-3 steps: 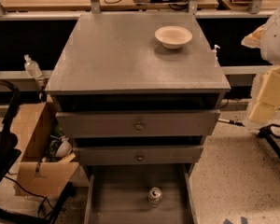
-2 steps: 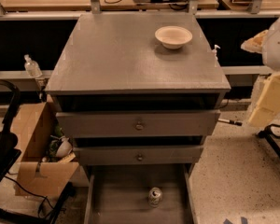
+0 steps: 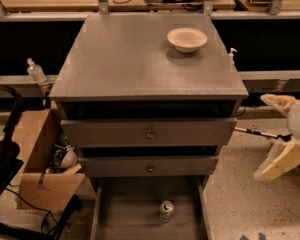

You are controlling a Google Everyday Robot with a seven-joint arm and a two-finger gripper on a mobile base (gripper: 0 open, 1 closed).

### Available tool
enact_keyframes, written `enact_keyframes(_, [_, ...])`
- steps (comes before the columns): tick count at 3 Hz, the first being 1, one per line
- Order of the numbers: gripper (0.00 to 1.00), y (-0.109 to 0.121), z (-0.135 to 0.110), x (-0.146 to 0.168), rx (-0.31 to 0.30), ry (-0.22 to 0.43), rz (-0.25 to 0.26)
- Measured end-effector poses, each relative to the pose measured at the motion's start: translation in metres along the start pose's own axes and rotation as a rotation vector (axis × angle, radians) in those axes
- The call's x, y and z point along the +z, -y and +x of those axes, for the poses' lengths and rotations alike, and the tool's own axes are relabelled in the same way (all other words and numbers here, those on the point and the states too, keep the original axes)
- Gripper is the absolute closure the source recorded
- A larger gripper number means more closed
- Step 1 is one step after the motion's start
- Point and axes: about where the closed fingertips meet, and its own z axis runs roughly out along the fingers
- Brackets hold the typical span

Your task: Pick 7up can from bottom drawer and place on counter

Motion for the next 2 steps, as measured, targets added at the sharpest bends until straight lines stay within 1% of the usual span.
enact_keyframes(1, [0.0, -0.011, 0.03, 0.061, 0.089, 0.327, 0.034])
enact_keyframes(2, [0.0, -0.026, 0.052, 0.07, 0.105, 0.531, 0.078])
